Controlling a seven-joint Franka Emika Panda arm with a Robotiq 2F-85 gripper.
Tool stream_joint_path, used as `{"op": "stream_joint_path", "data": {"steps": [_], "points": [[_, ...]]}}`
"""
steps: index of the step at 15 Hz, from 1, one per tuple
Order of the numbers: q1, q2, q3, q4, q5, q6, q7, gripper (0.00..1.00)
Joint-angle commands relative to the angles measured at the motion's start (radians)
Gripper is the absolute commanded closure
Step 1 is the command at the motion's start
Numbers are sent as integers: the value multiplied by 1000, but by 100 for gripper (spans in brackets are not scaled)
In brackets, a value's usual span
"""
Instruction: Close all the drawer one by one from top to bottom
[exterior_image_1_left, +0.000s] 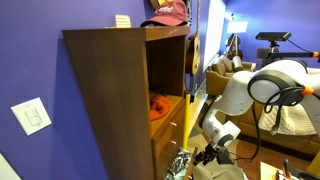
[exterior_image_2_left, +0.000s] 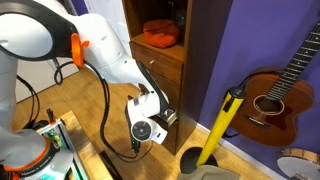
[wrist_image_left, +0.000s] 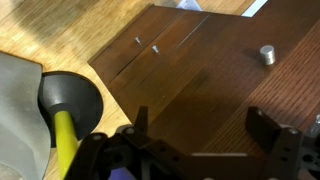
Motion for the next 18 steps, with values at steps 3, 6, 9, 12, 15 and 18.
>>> {"op": "stream_joint_path", "data": {"steps": [3,6,9,12,15,18], "points": [[45,76,-52,98,160,-113,2,0],[64,94,-67,115,191,-155,11,0],[84,86,-80,106,167,-170,42,0],[91,80,-87,101,169,-188,65,0],[101,103,-91,113,185,-194,60,0],[110,112,-91,117,196,-191,60,0]]}}
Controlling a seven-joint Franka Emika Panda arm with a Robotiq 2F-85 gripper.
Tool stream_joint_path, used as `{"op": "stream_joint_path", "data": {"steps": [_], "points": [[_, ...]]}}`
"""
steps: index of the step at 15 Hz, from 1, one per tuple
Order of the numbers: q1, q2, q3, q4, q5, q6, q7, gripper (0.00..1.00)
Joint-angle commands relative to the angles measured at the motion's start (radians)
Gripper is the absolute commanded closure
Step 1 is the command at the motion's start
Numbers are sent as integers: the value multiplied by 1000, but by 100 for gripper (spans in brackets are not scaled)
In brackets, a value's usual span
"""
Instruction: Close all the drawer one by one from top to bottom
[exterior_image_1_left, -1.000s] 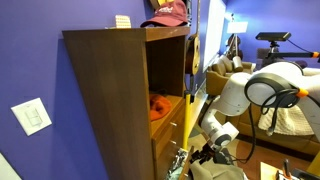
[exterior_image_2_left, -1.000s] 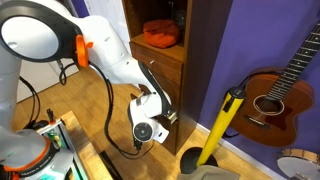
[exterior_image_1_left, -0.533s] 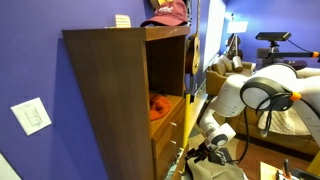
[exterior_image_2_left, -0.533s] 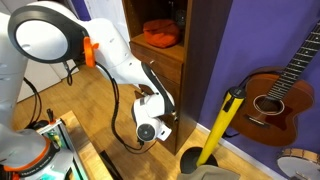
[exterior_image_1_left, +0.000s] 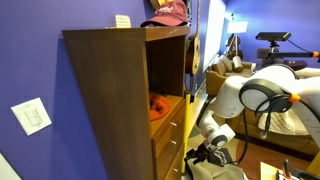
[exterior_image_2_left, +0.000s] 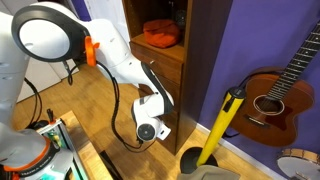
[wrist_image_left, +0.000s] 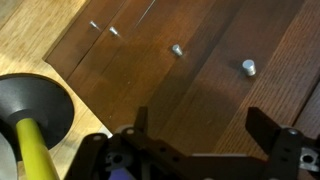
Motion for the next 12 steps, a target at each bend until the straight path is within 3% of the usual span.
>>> {"op": "stream_joint_path", "data": {"steps": [1,7,12], "points": [[32,27,-22,10,20,-15,18,0],[70,-76,-66,-69,-110,36,90,0],[55,-229,-112,-157,-303,74,205,0]]}}
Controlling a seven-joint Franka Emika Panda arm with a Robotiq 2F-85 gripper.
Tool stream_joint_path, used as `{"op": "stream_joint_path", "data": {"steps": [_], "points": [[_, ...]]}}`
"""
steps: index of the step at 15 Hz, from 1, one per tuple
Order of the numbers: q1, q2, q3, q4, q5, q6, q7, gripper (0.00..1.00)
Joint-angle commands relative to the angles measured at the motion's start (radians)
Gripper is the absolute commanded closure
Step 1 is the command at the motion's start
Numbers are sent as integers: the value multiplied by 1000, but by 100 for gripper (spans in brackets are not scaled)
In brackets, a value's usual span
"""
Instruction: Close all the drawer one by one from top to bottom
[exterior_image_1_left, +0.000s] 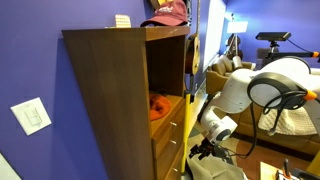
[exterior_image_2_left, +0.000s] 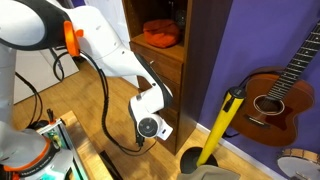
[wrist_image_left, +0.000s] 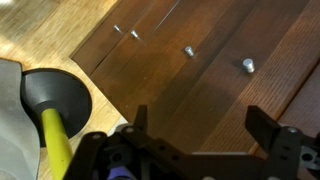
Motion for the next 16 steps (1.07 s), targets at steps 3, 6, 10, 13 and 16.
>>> {"op": "stream_joint_path", "data": {"steps": [3,6,10,13,16], "points": [[-12,-242,-53,-148,-316,15,233,0],[-28,-372,-67,-198,-535,5,392,0],[-64,-538,-64,-241,-819,-14,638,0],[-91,-656,-54,-269,-1010,-32,828,0],[-123,-757,-57,-276,-1175,-98,972,0]]}}
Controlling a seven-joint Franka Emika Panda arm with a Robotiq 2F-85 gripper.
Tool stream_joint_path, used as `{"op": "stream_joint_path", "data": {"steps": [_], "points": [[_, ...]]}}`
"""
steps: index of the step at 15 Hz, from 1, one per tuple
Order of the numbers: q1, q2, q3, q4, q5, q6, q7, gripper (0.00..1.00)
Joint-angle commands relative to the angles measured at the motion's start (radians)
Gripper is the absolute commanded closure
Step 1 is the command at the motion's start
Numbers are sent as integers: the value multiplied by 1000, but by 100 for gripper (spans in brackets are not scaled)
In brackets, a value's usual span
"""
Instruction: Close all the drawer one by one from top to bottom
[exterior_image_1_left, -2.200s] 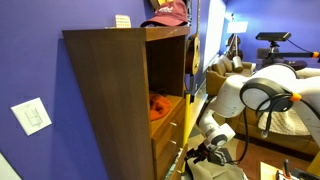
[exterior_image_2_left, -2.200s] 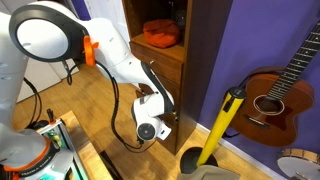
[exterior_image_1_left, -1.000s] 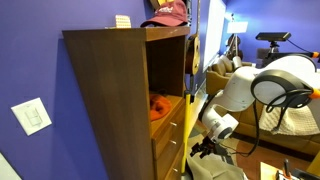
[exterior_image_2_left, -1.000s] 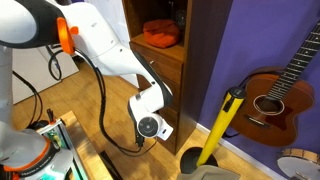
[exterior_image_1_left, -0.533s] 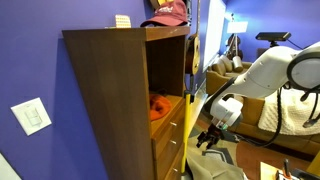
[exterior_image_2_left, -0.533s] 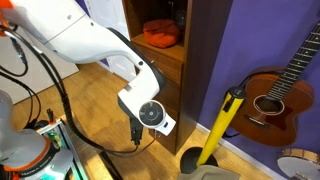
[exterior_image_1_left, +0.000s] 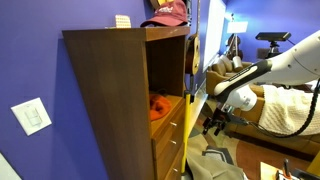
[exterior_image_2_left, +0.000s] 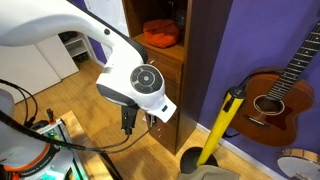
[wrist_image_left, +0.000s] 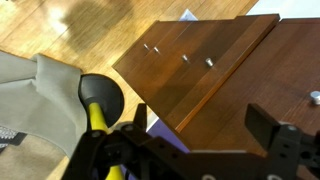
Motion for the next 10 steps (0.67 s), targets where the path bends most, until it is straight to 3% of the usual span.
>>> {"op": "stream_joint_path", "data": {"steps": [1,2,3,6,10], "points": [[-53,-155,2,-38,-180,-111,158,0],[-74,-176,-2,-22,-288,-186,201,0],[-83,-206,-10,-10,-325,-260,193,0],[-104,-287,-24,22,-358,-439,208,0],[-127,-361,-18,45,-393,-523,252,0]]}}
